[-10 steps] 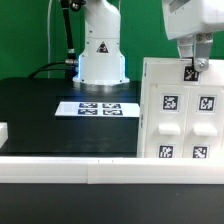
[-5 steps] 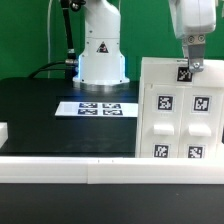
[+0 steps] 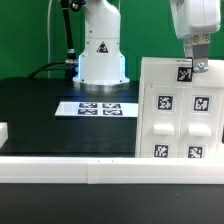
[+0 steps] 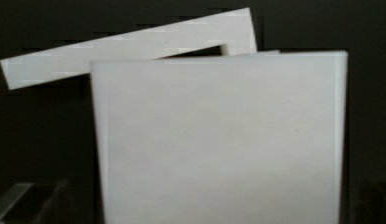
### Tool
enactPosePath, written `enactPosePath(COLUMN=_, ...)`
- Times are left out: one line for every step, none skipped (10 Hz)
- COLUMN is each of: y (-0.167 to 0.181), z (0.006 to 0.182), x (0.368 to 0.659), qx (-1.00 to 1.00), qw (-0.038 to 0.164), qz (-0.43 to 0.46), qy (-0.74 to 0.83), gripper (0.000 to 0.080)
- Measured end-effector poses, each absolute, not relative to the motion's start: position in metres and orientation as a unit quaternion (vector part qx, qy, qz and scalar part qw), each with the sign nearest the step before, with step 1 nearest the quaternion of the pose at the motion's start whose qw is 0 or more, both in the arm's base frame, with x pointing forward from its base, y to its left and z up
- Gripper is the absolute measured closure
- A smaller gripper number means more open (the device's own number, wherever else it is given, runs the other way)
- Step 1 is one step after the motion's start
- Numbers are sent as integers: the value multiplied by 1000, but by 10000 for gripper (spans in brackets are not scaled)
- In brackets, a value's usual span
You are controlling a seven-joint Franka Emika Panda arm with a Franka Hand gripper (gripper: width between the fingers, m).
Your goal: Assemble cabinet
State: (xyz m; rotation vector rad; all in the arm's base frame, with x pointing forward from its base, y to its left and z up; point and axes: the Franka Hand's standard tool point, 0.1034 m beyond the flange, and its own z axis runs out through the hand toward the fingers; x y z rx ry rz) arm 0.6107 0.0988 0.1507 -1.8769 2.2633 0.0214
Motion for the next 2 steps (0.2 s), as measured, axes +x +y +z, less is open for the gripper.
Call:
enactPosePath(y=99, z=151, x=611, qx=-638, qw=101, qz=7, qy=764, gripper=2)
enactPosePath(y=100, z=151, x=611, qx=-640, qw=101, qz=7, qy=762, gripper=2)
